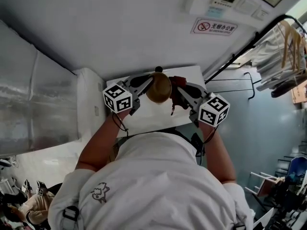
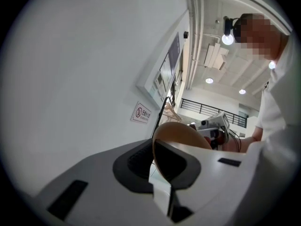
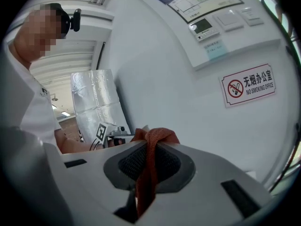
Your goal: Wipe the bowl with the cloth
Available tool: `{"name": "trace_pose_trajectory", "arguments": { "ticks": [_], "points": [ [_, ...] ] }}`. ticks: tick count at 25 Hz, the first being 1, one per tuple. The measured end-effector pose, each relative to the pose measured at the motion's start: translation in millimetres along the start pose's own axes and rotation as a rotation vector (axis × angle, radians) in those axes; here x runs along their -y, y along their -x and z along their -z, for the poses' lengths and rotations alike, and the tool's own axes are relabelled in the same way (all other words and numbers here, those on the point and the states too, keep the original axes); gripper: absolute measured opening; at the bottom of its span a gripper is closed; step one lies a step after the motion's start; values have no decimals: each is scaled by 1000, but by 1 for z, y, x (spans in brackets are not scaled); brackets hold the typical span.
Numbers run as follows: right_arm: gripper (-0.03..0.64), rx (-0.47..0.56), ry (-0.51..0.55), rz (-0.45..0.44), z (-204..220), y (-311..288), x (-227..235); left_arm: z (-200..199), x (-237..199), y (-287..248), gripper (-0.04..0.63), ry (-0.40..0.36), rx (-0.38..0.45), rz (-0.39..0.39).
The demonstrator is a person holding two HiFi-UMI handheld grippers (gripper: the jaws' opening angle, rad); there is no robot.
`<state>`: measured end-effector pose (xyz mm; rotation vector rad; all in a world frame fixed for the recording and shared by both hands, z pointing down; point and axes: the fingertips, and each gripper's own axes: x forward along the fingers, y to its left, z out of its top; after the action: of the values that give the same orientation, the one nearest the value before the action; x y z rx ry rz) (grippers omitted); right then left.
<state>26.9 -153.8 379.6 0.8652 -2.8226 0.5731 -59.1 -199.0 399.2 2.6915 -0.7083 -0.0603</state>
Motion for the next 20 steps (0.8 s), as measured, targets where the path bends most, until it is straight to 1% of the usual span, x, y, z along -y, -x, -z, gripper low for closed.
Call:
{"name": "trace_pose_trajectory", "arguments": {
  "ticks": [2, 4, 8, 10, 15, 20],
  "points": [
    [52, 22, -3, 8, -4, 1, 7, 11, 10, -6, 23, -24, -44, 18],
    [52, 40, 7, 16, -8, 1, 16, 20, 14, -9, 23, -41, -80, 7],
    [52, 38, 96, 75, -13, 2, 38, 29, 3, -5, 23, -24, -102, -81],
    [52, 27, 122, 81, -10, 4, 46, 32, -5, -2, 23, -5, -102, -127],
    [52, -10, 105, 52, 6, 5, 71, 44, -19, 0, 23, 32, -103, -248],
    [52, -42, 96, 19, 18, 7, 93, 58, -26, -5, 23, 69, -105, -331]
  ]
}}
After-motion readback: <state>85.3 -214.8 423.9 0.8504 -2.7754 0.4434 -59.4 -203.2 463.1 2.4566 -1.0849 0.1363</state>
